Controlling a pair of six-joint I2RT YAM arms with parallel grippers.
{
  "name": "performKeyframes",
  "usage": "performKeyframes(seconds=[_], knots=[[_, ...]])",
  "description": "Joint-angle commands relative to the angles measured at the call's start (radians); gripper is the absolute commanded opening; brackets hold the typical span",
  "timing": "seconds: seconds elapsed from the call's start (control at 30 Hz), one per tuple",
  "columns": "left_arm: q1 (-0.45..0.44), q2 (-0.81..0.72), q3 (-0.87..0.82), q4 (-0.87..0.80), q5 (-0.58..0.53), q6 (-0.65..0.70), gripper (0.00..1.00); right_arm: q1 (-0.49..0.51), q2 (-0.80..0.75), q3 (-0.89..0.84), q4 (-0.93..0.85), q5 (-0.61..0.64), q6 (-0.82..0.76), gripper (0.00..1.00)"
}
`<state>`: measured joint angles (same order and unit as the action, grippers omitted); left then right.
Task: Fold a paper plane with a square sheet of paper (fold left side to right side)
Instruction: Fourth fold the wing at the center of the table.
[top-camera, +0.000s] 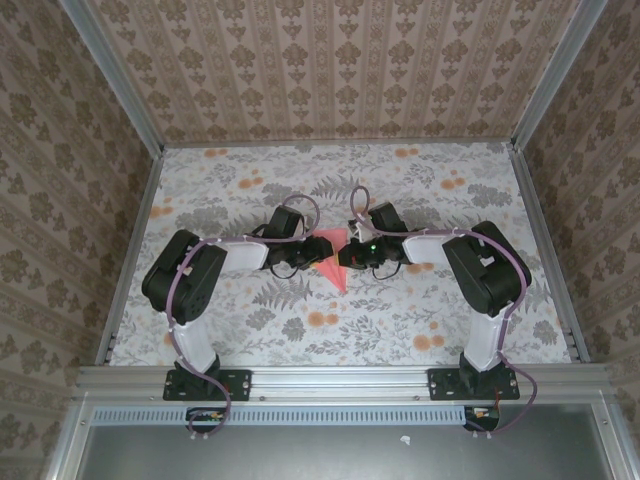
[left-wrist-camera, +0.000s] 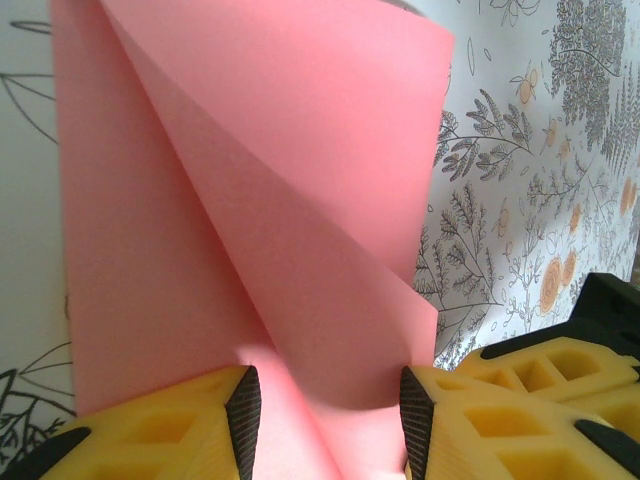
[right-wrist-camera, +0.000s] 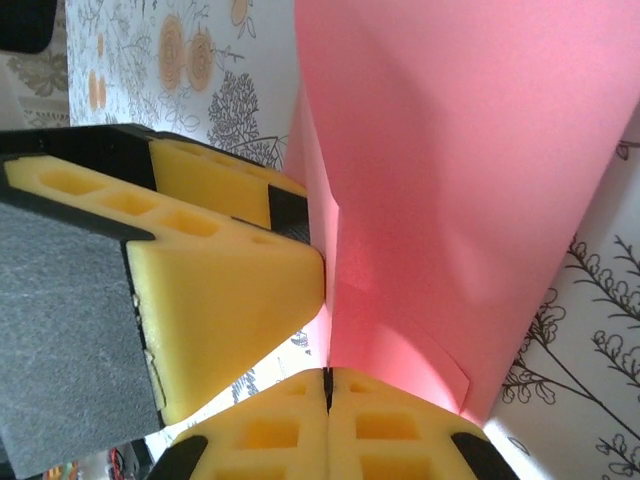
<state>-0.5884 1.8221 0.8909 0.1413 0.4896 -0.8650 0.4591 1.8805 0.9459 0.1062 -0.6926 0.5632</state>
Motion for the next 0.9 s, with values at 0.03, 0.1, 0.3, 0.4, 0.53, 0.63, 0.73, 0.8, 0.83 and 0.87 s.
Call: performKeyframes(seconds=[0.03,0.1,0.3,0.4,0.53,0.63,0.73,0.8,0.83,0.87], knots=[[-0.005,0.014,0.004,-0.055,-0.021,0.005,0.45,0.003,-0.008,0.009,-0.027,0.018,-0.013,0.00],[-0.005,0.013,0.002,-0.052,-0.021,0.006,0.45,0.000,-0.022,-0.001,-0.036,0.034,-0.015,0.00],[-0.004,0.008,-0.001,-0.054,-0.026,0.008,0.45,-0.013,-0.051,-0.040,-0.030,0.059,-0.007,0.00],[-0.004,0.009,-0.002,-0.052,-0.025,0.008,0.45,-0.017,-0.046,-0.047,-0.032,0.065,-0.005,0.00],[-0.003,0.009,-0.003,-0.049,-0.025,0.006,0.45,-0.018,-0.038,-0.046,-0.045,0.075,-0.006,0.00],[-0.004,0.008,-0.004,-0.050,-0.024,0.006,0.45,-0.019,-0.033,-0.044,-0.059,0.089,-0.007,0.00],[-0.003,0.008,-0.003,-0.049,-0.024,0.006,0.45,-0.019,-0.031,-0.044,-0.066,0.098,-0.009,0.00],[-0.004,0.008,-0.003,-0.050,-0.023,0.006,0.45,-0.019,-0.028,-0.043,-0.072,0.102,-0.010,0.00],[-0.004,0.008,-0.003,-0.049,-0.023,0.007,0.45,-0.019,-0.029,-0.044,-0.075,0.104,-0.011,0.00],[-0.004,0.008,-0.002,-0.051,-0.023,0.006,0.45,-0.019,-0.027,-0.044,-0.079,0.108,-0.012,0.00]])
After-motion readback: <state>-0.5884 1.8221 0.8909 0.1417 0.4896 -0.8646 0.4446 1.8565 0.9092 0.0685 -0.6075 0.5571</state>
